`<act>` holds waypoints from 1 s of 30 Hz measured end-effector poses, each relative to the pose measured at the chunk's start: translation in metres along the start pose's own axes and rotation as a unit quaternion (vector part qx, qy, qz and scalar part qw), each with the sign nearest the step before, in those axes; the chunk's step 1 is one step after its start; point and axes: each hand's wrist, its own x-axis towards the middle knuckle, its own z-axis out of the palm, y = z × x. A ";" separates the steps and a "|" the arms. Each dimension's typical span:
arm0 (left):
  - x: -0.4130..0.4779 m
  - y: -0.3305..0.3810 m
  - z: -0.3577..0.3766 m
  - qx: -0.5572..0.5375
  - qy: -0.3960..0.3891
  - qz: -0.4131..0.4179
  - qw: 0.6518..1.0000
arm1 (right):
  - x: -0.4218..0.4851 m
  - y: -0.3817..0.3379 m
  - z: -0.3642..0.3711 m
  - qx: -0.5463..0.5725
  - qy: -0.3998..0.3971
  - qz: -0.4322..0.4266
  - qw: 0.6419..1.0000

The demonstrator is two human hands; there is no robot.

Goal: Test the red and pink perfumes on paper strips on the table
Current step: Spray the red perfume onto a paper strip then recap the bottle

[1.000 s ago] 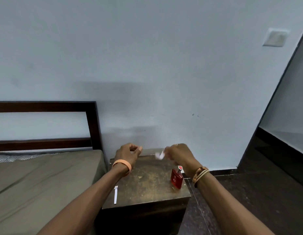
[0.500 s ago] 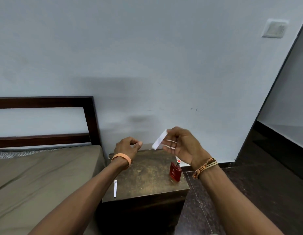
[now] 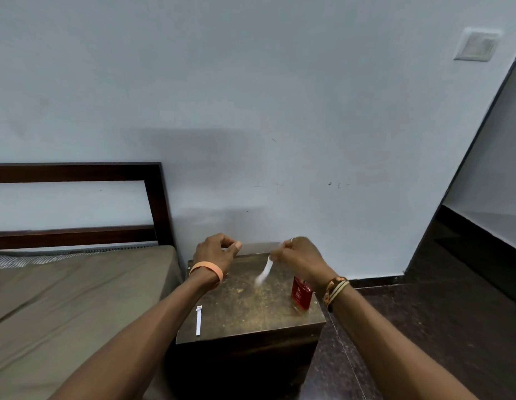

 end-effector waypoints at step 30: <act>0.010 -0.002 -0.003 0.022 0.019 0.018 0.999 | -0.004 -0.021 -0.008 0.091 -0.026 -0.030 0.995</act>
